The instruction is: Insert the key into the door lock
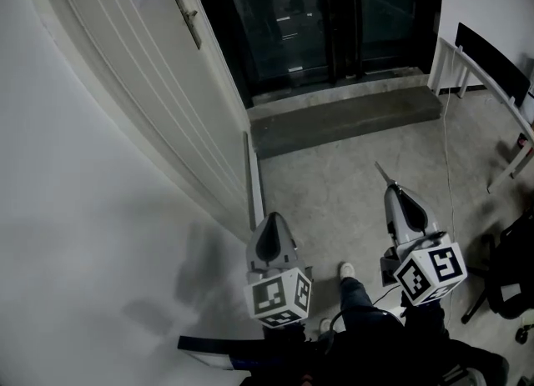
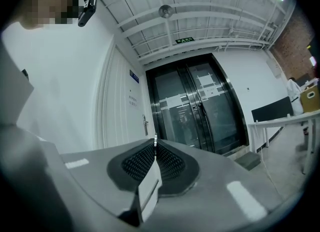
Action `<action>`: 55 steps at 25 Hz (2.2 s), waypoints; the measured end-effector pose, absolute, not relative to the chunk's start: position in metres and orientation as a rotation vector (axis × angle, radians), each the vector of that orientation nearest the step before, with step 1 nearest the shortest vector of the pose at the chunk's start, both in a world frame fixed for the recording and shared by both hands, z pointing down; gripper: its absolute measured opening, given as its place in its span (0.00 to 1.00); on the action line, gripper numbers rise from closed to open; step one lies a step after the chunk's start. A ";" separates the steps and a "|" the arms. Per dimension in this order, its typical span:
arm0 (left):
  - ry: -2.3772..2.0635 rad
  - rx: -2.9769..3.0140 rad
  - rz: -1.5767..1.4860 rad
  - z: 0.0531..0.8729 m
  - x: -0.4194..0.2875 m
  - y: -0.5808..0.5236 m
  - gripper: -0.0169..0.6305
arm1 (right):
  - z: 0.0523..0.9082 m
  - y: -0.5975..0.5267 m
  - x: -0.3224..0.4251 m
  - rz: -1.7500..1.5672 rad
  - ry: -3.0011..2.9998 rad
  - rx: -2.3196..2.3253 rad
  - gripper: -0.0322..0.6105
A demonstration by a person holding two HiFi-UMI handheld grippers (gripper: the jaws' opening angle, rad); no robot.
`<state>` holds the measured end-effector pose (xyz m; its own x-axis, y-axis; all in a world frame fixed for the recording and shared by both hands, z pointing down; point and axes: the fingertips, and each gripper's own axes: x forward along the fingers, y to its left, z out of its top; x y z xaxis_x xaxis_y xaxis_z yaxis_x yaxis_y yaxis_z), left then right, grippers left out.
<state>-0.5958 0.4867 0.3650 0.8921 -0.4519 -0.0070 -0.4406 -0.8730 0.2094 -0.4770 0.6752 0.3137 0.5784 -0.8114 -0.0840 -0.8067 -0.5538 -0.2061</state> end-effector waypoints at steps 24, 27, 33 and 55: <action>-0.795 2.870 -0.137 0.335 -0.325 0.369 0.03 | 0.301 0.556 -0.192 -0.036 1.424 -2.543 0.07; -0.790 2.868 -0.140 0.337 -0.304 0.356 0.03 | 0.306 0.546 -0.171 -0.043 1.410 -2.545 0.07; -0.769 2.879 -0.154 0.342 -0.247 0.317 0.03 | 0.313 0.507 -0.119 -0.038 1.396 -2.547 0.07; -0.763 2.859 -0.162 0.339 -0.062 0.088 0.03 | 0.304 0.283 0.066 -0.026 1.364 -2.577 0.07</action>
